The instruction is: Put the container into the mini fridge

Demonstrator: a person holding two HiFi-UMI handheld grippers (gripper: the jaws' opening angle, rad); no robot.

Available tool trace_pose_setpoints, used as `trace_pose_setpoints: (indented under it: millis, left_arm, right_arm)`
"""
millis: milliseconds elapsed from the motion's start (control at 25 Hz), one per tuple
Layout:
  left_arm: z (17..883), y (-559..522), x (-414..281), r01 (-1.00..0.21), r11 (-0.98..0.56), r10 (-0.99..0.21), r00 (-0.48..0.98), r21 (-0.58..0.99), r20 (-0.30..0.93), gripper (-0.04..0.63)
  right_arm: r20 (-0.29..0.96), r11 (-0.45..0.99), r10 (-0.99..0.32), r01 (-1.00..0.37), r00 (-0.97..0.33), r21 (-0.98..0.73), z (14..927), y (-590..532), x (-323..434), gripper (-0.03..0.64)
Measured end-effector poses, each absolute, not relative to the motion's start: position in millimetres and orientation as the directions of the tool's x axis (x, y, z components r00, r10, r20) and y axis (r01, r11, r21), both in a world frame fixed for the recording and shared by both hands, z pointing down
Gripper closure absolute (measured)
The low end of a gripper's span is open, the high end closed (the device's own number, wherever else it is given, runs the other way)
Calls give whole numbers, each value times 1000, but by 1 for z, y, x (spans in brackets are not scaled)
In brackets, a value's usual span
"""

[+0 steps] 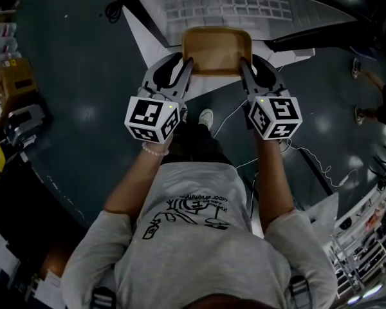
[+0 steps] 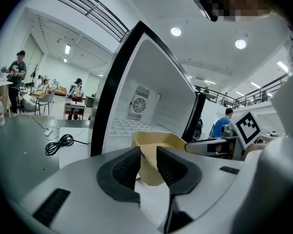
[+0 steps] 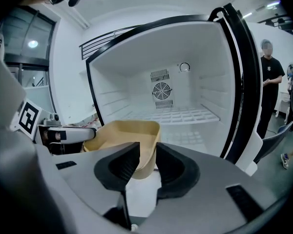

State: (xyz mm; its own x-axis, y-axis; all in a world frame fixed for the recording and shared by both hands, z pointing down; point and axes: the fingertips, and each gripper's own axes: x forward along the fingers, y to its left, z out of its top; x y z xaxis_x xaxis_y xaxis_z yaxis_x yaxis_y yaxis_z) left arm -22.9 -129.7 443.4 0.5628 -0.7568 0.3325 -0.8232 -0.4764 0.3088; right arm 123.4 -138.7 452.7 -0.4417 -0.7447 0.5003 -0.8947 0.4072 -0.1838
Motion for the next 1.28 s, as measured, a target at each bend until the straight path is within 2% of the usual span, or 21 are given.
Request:
trace_pose_setpoints:
  millis: [1280]
  left_arm:
    - [417,-204,11,-826,-467,-779,553,317,294,482]
  right_arm:
    - [468,414,-785,-906,-405,-89,412,-225,150,511]
